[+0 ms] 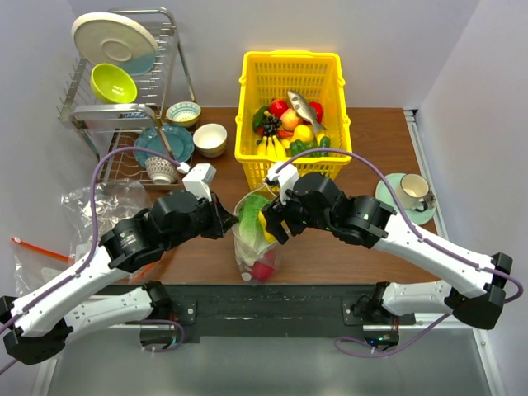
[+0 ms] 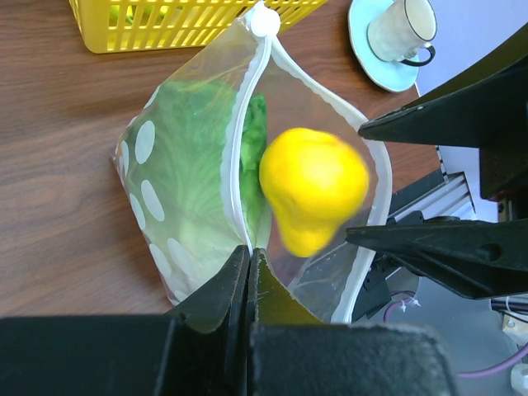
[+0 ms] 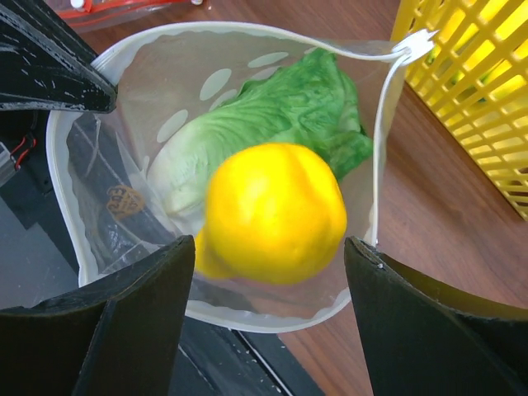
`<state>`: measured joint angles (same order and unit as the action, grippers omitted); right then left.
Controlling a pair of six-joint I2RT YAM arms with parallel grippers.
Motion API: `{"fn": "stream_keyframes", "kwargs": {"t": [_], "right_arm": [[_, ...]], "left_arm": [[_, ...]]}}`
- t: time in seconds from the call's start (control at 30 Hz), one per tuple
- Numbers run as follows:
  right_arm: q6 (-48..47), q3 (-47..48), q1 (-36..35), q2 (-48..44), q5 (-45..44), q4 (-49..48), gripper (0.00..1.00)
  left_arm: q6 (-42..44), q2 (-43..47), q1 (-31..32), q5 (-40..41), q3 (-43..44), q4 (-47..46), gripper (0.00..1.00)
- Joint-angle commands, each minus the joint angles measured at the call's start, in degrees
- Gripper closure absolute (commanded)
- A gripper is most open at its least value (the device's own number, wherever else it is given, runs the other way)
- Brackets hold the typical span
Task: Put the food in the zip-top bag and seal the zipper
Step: Place the fake fruit in the zipper food storage bag, then adjust the zipper food storage bag at the center of the board.
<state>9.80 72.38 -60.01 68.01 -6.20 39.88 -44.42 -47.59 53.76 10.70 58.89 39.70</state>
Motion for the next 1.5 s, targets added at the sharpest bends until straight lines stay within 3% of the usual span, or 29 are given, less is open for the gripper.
{"fn": "stream_keyframes", "kwargs": {"t": [0.0,0.27,0.43,0.63,0.93,1.0,1.03,1.13,1.3,1.47], "right_arm": [[0.0,3.1,-0.3,-1.7,-1.6,0.1,0.23],[0.6,3.3,-0.3,-0.9,-1.8,0.3,0.23],[2.5,4.8,-0.3,-0.5,-7.2,2.9,0.23],[5.0,6.1,-0.4,1.4,-14.0,8.1,0.32],[6.1,4.5,-0.3,3.4,-13.1,9.4,0.53],[6.4,4.4,-0.3,3.5,-12.5,9.3,0.66],[6.4,4.7,-0.3,3.6,-12.2,9.1,0.82],[6.1,7.2,-0.3,4.1,-11.4,9.4,1.0],[5.6,12.3,-0.3,4.7,-10.4,10.2,1.0],[5.7,8.7,-0.3,4.3,-9.4,8.6,1.0]], "left_arm": [[0.0,1.1,-0.1,0.3,0.6,-2.3,1.0],[0.0,1.2,-0.1,0.4,0.4,-2.4,1.0],[0.1,1.5,-0.1,0.6,0.5,-2.0,1.0],[0.1,2.2,-0.1,0.9,0.6,-1.4,1.0],[0.0,2.7,-0.1,1.3,0.7,-0.8,1.0],[-0.1,2.7,-0.1,1.3,0.6,-0.9,1.0],[-0.2,2.7,-0.1,1.3,0.4,-0.8,1.0],[-0.3,2.7,-0.1,1.3,-0.2,-1.2,1.0],[-0.6,2.2,-0.1,0.5,-2.8,-3.1,1.0],[-0.6,2.3,-0.1,0.6,-2.6,-3.1,1.0]]}}
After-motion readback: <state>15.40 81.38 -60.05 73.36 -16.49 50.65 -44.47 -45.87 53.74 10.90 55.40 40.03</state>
